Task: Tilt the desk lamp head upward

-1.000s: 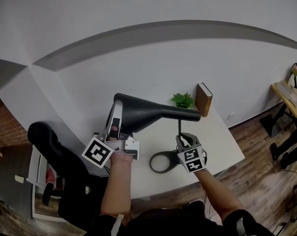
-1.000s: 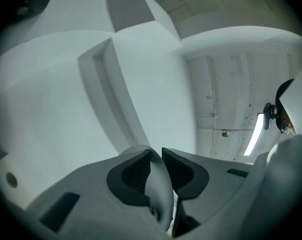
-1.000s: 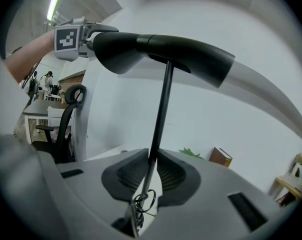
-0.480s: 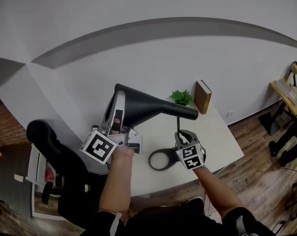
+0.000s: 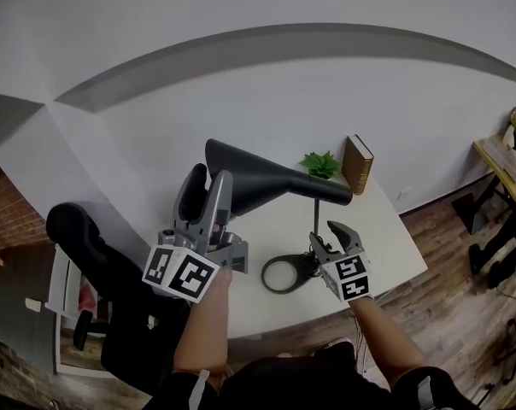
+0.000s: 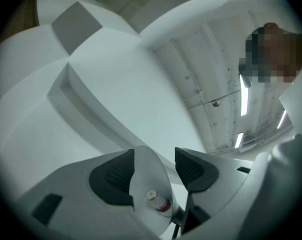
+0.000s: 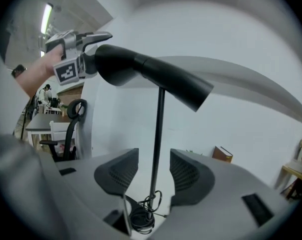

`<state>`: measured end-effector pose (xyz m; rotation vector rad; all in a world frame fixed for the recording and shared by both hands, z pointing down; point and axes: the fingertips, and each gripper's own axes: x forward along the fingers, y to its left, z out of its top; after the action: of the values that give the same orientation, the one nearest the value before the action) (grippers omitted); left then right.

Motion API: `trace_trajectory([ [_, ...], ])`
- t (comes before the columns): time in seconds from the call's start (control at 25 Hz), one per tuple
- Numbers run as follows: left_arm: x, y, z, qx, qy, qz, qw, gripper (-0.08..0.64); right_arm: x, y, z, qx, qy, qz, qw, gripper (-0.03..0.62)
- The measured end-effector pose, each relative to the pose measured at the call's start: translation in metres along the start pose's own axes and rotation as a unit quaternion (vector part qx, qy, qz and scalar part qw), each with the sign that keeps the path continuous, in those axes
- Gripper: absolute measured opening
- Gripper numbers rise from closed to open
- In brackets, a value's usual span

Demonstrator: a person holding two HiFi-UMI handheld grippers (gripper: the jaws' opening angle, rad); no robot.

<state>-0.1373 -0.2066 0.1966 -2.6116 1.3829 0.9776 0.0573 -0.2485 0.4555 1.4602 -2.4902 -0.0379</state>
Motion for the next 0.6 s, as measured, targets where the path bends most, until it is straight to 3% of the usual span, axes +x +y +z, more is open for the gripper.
trace_trajectory([
  [0.16, -0.032, -0.009, -0.005, 0.041, 0.011, 0.013, 0.999, 0.235, -0.027, 0.002, 0.02, 0.027, -0.037, -0.001, 0.999, 0.168],
  [0.32, -0.058, -0.009, -0.027, 0.056, 0.034, 0.038, 0.9971, 0.219, -0.046, 0.003, 0.033, 0.062, -0.057, 0.012, 0.996, 0.166],
  [0.44, -0.077, -0.002, -0.05, 0.084, 0.063, 0.062, 0.9925, 0.146, -0.052, 0.003, 0.039, 0.06, -0.064, 0.017, 0.996, 0.145],
  [0.6, -0.102, 0.017, -0.092, 0.123, 0.133, 0.099, 0.9784, 0.025, -0.061, 0.002, 0.042, 0.053, -0.07, 0.01, 0.996, 0.03],
])
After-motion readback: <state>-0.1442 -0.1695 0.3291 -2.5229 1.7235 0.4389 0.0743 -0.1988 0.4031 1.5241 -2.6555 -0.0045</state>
